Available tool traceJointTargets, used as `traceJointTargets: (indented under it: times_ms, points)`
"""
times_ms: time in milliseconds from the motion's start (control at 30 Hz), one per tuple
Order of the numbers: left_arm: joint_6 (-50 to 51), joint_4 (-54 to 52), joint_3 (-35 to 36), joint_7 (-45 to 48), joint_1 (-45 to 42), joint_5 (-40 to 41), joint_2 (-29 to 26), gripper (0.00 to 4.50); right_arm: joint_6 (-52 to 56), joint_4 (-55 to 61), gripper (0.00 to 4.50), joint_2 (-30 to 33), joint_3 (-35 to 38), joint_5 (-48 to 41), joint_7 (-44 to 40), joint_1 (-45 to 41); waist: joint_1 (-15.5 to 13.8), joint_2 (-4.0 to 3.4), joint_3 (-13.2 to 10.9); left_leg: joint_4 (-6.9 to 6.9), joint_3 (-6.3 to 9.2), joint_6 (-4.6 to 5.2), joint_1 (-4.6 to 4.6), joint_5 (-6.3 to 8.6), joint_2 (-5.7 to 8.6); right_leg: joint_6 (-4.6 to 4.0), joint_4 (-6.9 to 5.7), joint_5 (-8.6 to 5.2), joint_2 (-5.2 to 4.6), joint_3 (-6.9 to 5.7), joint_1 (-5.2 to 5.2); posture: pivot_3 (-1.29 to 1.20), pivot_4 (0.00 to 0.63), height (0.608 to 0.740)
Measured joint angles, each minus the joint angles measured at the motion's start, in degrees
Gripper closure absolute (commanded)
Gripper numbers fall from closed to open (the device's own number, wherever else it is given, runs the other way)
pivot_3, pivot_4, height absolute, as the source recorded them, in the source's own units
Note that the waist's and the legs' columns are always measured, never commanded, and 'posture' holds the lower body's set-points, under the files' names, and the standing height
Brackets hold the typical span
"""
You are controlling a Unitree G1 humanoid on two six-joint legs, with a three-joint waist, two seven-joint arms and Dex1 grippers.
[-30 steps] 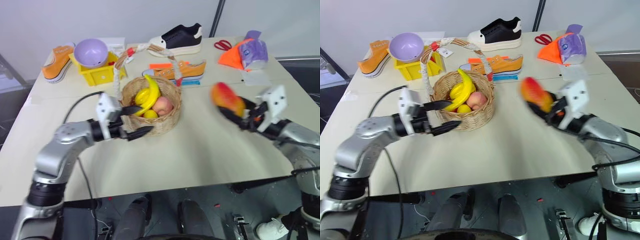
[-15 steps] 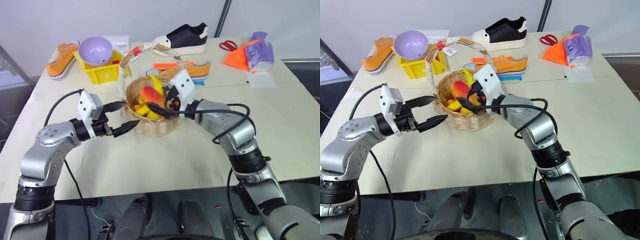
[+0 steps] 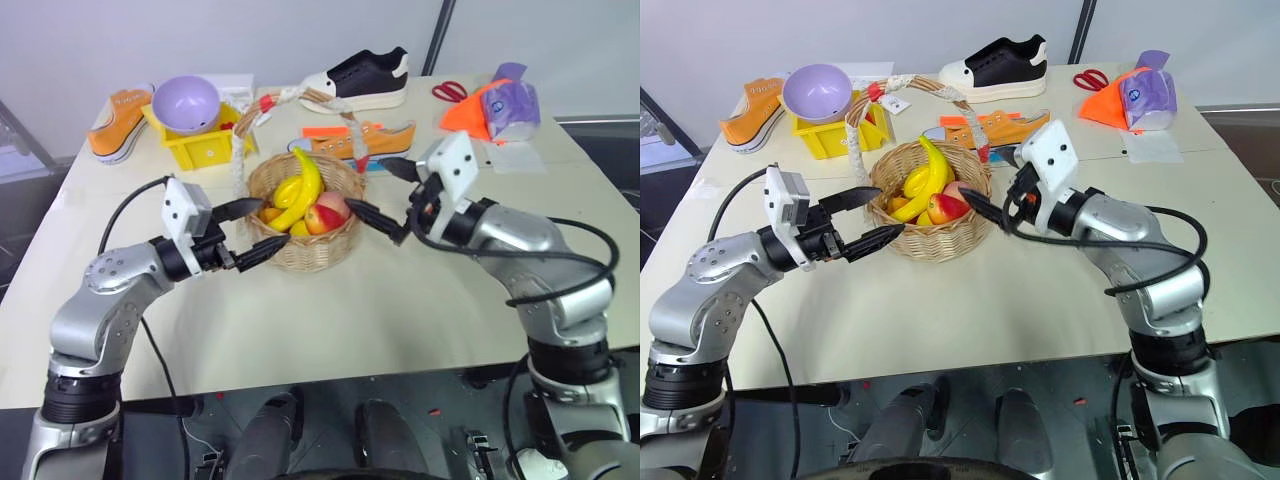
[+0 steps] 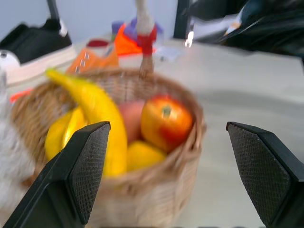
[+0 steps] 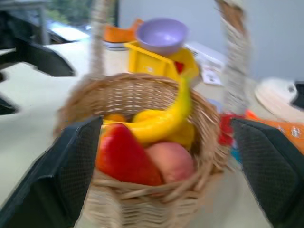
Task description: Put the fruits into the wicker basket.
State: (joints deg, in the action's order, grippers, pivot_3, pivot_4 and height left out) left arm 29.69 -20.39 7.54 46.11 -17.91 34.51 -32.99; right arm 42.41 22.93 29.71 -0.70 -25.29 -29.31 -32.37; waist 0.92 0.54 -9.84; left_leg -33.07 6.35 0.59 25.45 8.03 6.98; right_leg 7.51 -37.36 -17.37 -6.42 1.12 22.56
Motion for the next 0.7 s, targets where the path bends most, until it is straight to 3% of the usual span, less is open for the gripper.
traceJointTargets:
  times_ms: [33, 133, 200, 233, 367, 400, 700]
  points:
    - [0.0, 0.0, 0.0, 0.0, -0.1, 0.1, 0.0, 0.30, -0.3, -0.8, 0.07, -0.3, -0.2, 0.4, 0.4, -0.3, 0.0, 0.00, 0.0, 0.00, 0.00, 0.01, 0.00, 0.00, 0.00, 0.02, 0.00, 0.01, 0.00, 0.00, 0.00, 0.00, 0.150, 0.740]
    - [-0.1, 0.9, 0.4, -1.2, -2.1, 1.2, 2.2, 0.30, -4.7, -14.9, 0.88, -7.0, -1.1, 4.5, 4.5, -7.3, 0.0, 0.00, 0.0, 0.00, -0.05, 0.08, 0.01, -0.11, 0.03, 0.08, -0.02, 0.08, 0.02, 0.00, -0.13, 0.00, 0.150, 0.740]
    - [-0.1, 0.6, 0.3, -1.6, -2.9, 1.3, 2.6, 0.30, -7.9, -20.6, 1.77, -9.1, -1.1, 6.1, 5.4, -9.7, -0.1, 0.01, 0.0, -0.01, -0.01, 0.07, -0.07, -0.11, 0.02, 0.08, -0.02, 0.08, 0.04, -0.04, -0.07, 0.00, 0.150, 0.740]
    - [-0.1, 0.6, 0.3, -2.0, -2.8, 1.3, 2.6, 0.30, -9.2, -22.7, 2.47, -9.5, -1.1, 6.6, 5.4, -9.9, -0.3, 0.01, 0.0, 0.01, 0.02, 0.07, -0.05, -0.12, 0.03, 0.09, -0.01, 0.08, 0.04, -0.04, -0.05, 0.00, 0.150, 0.740]
    - [0.0, 0.3, 0.4, -2.8, -2.1, 1.3, 2.7, 0.30, -10.3, -24.5, 4.26, -10.5, -0.9, 7.1, 5.2, -9.9, -0.2, 0.01, 0.0, 0.02, 0.00, 0.07, 0.01, -0.12, 0.05, 0.10, -0.02, 0.09, 0.03, -0.02, -0.02, 0.00, 0.150, 0.740]
    - [0.0, -0.1, 0.4, -2.9, -1.8, 1.3, 2.7, 0.30, -10.3, -24.5, 4.46, -10.4, -0.7, 7.0, 5.2, -9.7, -0.2, 0.02, 0.0, 0.02, 0.01, 0.07, 0.01, -0.12, 0.04, 0.10, -0.02, 0.09, 0.04, -0.03, 0.00, 0.00, 0.150, 0.740]
    - [0.0, -0.3, -0.1, -3.0, -1.7, 1.3, 3.1, 0.30, -10.3, -18.6, 4.46, -5.4, 5.8, 6.6, 5.9, -5.8, -0.6, -0.01, 0.0, 0.01, 0.01, 0.06, 0.03, -0.11, 0.06, 0.09, -0.04, 0.08, 0.01, -0.02, 0.02, 0.00, 0.150, 0.740]
